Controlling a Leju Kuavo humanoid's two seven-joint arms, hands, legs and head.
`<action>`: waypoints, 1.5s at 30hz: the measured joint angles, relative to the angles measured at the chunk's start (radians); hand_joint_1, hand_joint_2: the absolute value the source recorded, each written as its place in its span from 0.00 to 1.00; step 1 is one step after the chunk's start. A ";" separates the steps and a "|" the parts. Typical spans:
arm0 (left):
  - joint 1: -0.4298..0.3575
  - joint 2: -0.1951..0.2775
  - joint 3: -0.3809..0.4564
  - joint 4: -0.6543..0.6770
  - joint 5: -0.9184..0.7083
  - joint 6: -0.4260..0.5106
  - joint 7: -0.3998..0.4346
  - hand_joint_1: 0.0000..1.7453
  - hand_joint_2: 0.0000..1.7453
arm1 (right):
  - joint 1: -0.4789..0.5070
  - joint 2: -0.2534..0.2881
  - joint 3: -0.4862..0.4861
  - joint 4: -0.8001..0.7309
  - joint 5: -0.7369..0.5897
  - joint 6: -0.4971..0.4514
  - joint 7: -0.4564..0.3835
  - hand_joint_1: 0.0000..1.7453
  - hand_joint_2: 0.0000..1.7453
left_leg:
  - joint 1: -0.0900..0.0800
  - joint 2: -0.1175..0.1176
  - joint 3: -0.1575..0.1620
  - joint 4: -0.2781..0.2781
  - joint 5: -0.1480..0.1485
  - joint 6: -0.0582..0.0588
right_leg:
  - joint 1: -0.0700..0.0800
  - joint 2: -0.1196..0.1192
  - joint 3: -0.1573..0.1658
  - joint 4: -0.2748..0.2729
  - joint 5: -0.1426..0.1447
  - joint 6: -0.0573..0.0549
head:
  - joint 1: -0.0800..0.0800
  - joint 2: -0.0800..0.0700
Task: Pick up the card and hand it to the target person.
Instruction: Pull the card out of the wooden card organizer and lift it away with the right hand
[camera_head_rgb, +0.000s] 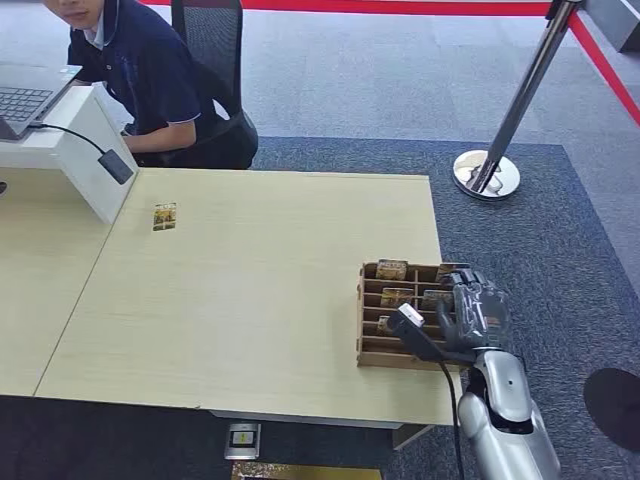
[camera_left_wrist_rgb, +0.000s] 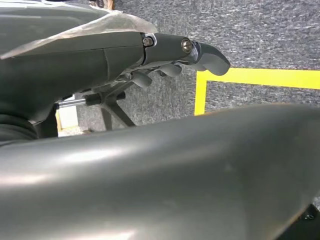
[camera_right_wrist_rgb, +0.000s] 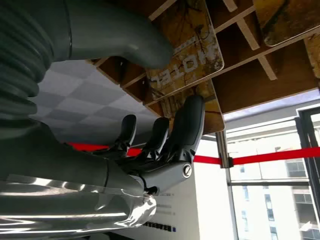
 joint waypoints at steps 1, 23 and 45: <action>0.000 0.000 0.000 0.000 0.000 0.000 0.000 0.00 0.00 | -0.001 0.000 0.000 0.002 0.000 -0.001 0.000 0.49 1.00 | 0.000 0.000 0.000 0.000 0.000 0.000 | 0.000 0.000 0.000 0.000 0.000 0.000 | 0.000 0.000; 0.000 0.000 0.001 0.000 -0.008 -0.001 -0.003 0.00 0.00 | 0.015 0.006 -0.017 -0.005 0.012 -0.012 -0.002 1.00 1.00 | 0.000 0.000 0.003 0.000 0.000 0.000 | 0.000 0.000 0.002 0.000 0.000 0.000 | 0.000 0.000; 0.000 0.000 0.022 0.000 -0.023 -0.001 -0.012 0.00 0.00 | 0.197 -0.009 -0.030 -0.462 -0.022 0.002 -0.095 1.00 1.00 | 0.000 0.000 0.002 0.000 0.000 0.000 | 0.000 0.000 0.002 0.000 0.000 0.000 | 0.000 0.000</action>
